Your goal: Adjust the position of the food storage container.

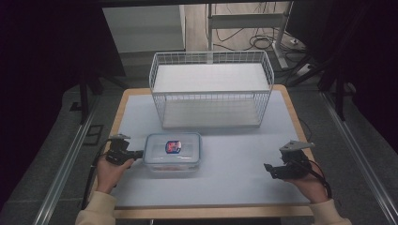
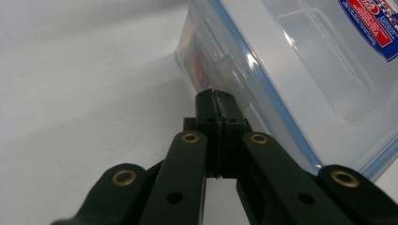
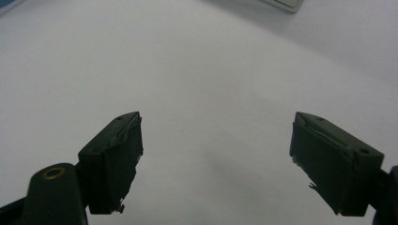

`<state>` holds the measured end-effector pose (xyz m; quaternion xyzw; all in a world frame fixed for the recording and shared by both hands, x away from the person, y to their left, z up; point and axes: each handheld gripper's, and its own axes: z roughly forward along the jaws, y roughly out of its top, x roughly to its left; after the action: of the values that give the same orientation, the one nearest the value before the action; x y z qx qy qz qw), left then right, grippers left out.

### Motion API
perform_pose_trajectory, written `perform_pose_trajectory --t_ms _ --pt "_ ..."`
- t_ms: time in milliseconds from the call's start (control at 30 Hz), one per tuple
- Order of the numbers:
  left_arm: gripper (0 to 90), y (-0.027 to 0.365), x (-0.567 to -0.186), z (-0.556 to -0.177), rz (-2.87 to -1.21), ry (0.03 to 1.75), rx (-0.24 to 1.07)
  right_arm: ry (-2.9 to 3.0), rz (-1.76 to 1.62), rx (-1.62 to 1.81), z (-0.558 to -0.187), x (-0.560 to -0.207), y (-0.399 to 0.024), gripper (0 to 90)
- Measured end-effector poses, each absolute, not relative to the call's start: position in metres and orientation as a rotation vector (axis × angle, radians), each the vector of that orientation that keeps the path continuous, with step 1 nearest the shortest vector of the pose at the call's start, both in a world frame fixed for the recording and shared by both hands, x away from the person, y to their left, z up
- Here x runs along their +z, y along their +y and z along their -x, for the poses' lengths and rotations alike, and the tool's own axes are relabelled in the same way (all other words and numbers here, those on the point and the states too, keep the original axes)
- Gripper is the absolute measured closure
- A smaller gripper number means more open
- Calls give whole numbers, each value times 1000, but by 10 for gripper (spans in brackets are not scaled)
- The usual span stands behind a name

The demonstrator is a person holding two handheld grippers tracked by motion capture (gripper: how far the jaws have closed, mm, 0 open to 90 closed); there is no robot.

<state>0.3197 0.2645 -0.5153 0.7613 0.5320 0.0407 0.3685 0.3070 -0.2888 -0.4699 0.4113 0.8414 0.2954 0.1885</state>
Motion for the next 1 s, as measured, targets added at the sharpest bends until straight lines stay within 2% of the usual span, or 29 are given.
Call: perform_pose_trajectory --t_ms 400,1000 --pt "900 246 -515 -327 -1953 1342 90 2382 -1155 832 -307 -471 -288 176" --pt "900 197 -513 -332 -1993 1272 77 2383 -1155 827 -307 -471 -289 176"
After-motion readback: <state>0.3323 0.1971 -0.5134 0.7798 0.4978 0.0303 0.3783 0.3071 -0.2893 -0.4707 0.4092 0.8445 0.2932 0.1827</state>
